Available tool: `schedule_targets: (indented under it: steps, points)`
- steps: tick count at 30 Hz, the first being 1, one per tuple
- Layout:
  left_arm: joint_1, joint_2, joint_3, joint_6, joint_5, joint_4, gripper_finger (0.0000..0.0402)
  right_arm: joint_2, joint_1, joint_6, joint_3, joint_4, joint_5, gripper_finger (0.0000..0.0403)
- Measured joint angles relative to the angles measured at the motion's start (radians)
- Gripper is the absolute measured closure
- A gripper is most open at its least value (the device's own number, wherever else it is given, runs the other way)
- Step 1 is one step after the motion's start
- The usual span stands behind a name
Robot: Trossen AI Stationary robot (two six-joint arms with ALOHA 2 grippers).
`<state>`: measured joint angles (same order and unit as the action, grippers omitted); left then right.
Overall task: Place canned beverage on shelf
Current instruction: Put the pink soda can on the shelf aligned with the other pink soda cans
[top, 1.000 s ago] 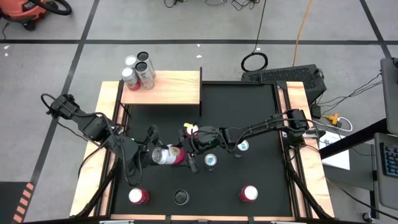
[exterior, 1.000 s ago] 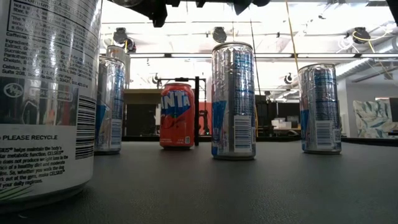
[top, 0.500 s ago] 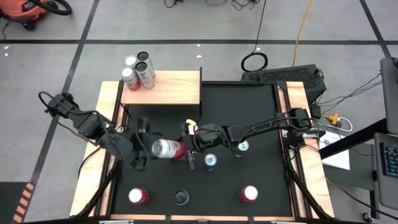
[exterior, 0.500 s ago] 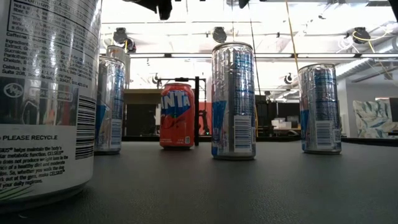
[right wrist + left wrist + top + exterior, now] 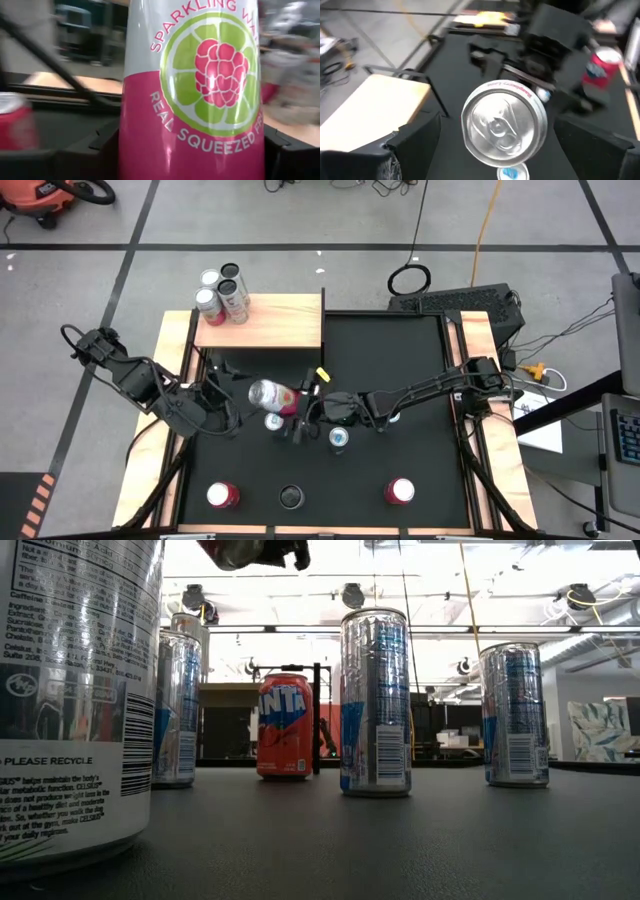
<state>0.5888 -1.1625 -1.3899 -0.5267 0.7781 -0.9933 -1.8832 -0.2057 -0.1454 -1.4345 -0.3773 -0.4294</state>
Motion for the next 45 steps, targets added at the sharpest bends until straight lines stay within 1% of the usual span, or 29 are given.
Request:
schedule_targets:
  steps: [3,5,8,12,14,19,23,25,29,32,35,39,45]
  points:
    - [0.0,-0.003,0.0,-0.061,0.075,0.014,0.0015,0.0,-0.009,-0.027,0.0,-0.022,-0.153,0.0135]
    - [0.0,-0.006,-0.001,-0.07,0.121,0.034,0.0015,0.0,-0.01,-0.031,0.0,-0.03,-0.233,0.0135]
    - [0.0,-0.011,-0.001,-0.07,0.163,0.06,0.0015,0.0,-0.009,-0.043,0.0,-0.044,-0.304,0.0135]
    - [0.0,-0.009,-0.001,-0.069,0.206,0.122,0.0015,0.0,-0.009,-0.052,0.0,-0.065,-0.343,0.0135]
    - [0.0,-0.015,-0.001,-0.07,0.211,0.142,0.0015,0.0,-0.01,-0.052,0.0,-0.067,-0.355,0.0135]
    - [-0.001,-0.021,-0.001,-0.07,0.229,0.149,0.0015,0.0,-0.009,-0.063,0.0,-0.066,-0.356,0.0135]
    - [-0.003,-0.023,0.0,-0.069,0.267,0.143,0.0015,0.0,-0.009,-0.113,0.0,-0.05,-0.365,0.0135]
    - [-0.017,-0.023,0.0,-0.069,0.286,0.139,0.0015,0.0,-0.009,-0.15,0.0,-0.052,-0.388,0.0135]
    - [-0.069,-0.023,0.0,-0.065,0.265,0.138,0.0015,0.0,-0.003,-0.191,0.0,-0.06,-0.39,0.0135]
    - [-0.13,-0.023,0.0,-0.061,0.175,0.138,0.0015,0.0,0.0,-0.212,0.0,-0.06,-0.39,0.0135]
    - [-0.178,-0.023,0.0,-0.061,0.139,0.131,0.0015,0.0,0.003,-0.219,0.0,-0.06,-0.39,0.0135]
    - [-0.209,-0.023,0.0,-0.061,0.124,0.125,0.0015,0.0,0.003,-0.238,0.0,-0.058,-0.389,0.0135]
    - [-0.244,-0.023,0.0,-0.071,0.04,0.125,0.0015,0.0,0.003,-0.265,0.0,-0.057,-0.387,0.0135]
